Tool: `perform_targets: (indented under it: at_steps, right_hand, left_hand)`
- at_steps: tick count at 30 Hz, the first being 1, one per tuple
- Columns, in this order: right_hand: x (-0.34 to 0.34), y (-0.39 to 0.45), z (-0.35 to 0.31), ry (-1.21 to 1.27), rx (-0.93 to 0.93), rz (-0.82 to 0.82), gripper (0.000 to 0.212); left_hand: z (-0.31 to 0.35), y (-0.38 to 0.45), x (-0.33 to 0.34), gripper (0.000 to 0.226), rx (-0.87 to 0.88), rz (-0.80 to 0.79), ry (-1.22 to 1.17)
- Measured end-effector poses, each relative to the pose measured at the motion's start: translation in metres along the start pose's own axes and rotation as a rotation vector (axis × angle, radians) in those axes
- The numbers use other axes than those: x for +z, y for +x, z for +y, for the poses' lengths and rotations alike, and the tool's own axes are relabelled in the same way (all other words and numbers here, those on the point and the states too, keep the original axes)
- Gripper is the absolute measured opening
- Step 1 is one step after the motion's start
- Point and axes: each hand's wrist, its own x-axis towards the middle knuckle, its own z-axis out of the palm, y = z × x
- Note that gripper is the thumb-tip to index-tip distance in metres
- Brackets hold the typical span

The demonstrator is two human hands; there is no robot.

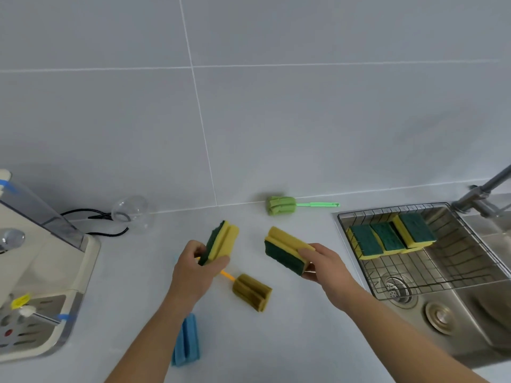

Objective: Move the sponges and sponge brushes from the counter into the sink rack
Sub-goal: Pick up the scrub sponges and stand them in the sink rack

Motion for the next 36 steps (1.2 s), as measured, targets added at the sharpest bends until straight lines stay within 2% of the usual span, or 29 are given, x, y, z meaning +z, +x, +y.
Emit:
perform_targets:
  at_steps: [5,11,15,21,27,32,34,36]
  right_hand:
    - [-0.027,-0.018,0.011,0.219,0.060,0.005,0.025]
    - [-0.058,-0.031,0.028,0.545,0.152,0.004,0.028]
    - [-0.078,-0.036,0.033,0.671,0.168,-0.022,0.032]
    - [-0.100,-0.036,0.033,0.659,0.144,-0.129,0.038]
    - [-0.138,-0.028,0.038,0.517,0.088,-0.225,0.049]
    - [-0.166,-0.020,0.047,0.499,0.064,-0.240,0.054]
    - [-0.176,-0.016,0.051,0.526,0.063,-0.239,0.052]
    - [-0.190,-0.014,0.051,0.552,0.066,-0.230,0.037]
  left_hand:
    - [0.011,-0.021,0.026,0.043,-0.003,-0.095,-0.066]
    - [0.024,-0.040,0.063,0.084,0.019,-0.196,-0.004]
    - [0.035,-0.052,0.093,0.091,0.031,-0.199,0.013]
    - [0.050,-0.072,0.139,0.085,0.043,-0.232,0.028]
    - [0.066,-0.088,0.181,0.082,0.023,-0.252,0.011]
    - [0.076,-0.099,0.212,0.073,0.018,-0.263,-0.001]
    - [0.080,-0.102,0.223,0.071,0.011,-0.268,-0.017]
    - [0.086,-0.105,0.239,0.065,0.007,-0.272,-0.028]
